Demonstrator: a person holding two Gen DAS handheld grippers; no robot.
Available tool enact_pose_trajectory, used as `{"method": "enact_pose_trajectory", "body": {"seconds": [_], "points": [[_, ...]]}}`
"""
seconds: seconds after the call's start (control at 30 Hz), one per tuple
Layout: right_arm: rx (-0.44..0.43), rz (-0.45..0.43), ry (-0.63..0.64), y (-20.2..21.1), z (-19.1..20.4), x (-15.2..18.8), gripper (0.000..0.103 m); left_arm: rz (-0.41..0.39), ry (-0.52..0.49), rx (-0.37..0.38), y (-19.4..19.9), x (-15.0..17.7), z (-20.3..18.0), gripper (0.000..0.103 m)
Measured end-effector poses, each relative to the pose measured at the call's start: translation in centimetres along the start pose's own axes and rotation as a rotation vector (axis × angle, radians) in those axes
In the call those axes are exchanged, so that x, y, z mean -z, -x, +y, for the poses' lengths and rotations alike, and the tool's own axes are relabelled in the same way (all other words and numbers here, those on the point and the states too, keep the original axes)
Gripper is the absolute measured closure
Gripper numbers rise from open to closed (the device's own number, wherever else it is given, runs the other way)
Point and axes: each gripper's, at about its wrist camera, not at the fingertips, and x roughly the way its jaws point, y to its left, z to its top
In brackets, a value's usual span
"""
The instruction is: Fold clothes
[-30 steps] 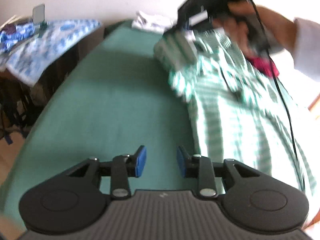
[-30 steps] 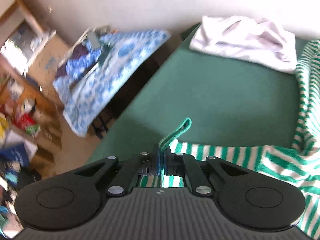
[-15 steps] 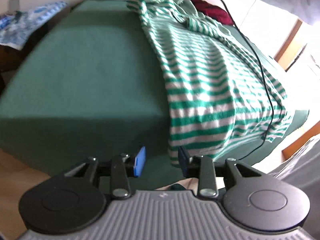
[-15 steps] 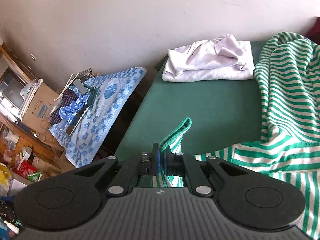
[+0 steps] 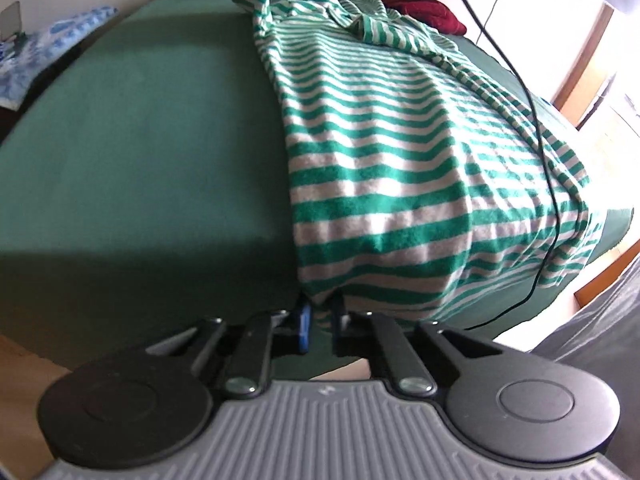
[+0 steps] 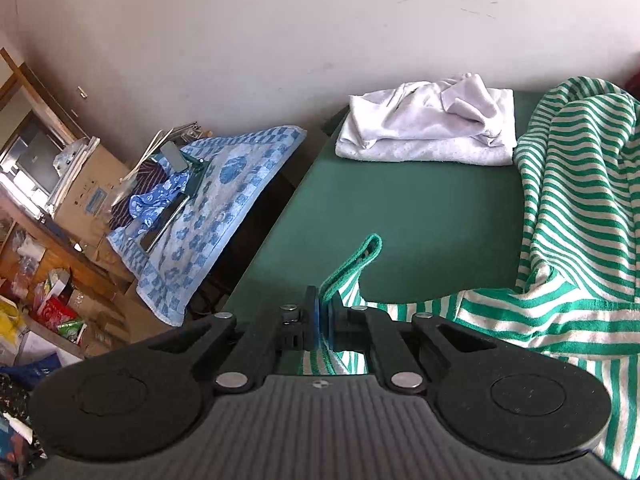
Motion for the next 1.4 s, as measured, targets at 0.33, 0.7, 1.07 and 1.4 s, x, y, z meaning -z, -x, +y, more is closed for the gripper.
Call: {"method": "enact_pose_trajectory", "body": {"seconds": [0.33, 0.7, 1.07, 1.4], "points": [[-0.08, -0.018, -0.002, 1.5, 0.1, -0.8, 0.099, -0.065, 0.019, -0.075, 4.3, -1.2, -3.5, 0.103], [-0.081, -0.014, 0.0, 2.3, -1.3, -0.7, 0.099, 0.028, 0.011, -0.072, 2.6, -0.9, -3.3, 0.095], [-0.061, 0.0, 0.011, 1.9, -1.4, -0.1, 0.099, 0.027, -0.071, 0.002, 0.4, -0.9, -0.4, 0.044], [-0.001, -0.012, -0.001, 1.7, -1.3, 0.6, 0.098, 0.045, -0.054, 0.207, -1.6, -0.6, 1.9, 0.103]]}}
